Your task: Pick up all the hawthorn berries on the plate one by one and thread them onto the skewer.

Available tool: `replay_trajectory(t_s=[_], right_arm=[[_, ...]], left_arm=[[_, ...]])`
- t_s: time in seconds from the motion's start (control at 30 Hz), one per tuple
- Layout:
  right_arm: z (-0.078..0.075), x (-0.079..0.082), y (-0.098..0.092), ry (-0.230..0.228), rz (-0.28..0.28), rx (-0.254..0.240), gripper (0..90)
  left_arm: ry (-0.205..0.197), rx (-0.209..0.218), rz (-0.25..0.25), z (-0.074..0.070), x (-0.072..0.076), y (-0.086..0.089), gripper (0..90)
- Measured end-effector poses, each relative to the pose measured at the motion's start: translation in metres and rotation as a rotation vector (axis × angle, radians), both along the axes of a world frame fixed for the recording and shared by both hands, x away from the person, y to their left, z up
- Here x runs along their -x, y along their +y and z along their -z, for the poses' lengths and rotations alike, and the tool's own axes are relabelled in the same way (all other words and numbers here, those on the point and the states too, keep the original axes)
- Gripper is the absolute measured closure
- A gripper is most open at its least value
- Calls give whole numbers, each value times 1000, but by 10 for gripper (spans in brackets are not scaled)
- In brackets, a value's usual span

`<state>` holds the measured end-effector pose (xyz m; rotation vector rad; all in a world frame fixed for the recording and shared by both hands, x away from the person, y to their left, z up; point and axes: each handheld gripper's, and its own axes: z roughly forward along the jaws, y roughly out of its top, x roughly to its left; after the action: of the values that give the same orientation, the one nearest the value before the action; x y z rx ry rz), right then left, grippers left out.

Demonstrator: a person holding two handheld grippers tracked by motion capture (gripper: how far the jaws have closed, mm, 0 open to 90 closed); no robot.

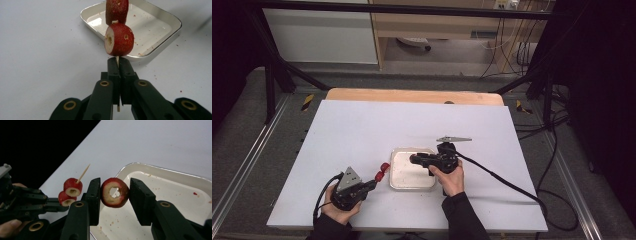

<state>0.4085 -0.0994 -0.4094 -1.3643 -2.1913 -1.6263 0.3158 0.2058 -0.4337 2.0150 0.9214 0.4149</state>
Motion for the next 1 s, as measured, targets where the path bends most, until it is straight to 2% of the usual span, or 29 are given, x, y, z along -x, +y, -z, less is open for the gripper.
replay_trajectory(t_s=[0.3, 0.43, 0.6, 1.0], right_arm=[[4, 4, 3, -26, 67, -111, 625], [4, 4, 5, -53, 102, -160, 625], [6, 5, 7, -91, 144, -208, 625], [9, 5, 12, -127, 210, -308, 626]], left_arm=[[6, 43, -19, 0, 5, -7, 883], [15, 66, -36, 0, 7, -10, 883], [18, 88, -50, 0, 8, -13, 883], [15, 123, -72, 1, 11, -24, 883]])
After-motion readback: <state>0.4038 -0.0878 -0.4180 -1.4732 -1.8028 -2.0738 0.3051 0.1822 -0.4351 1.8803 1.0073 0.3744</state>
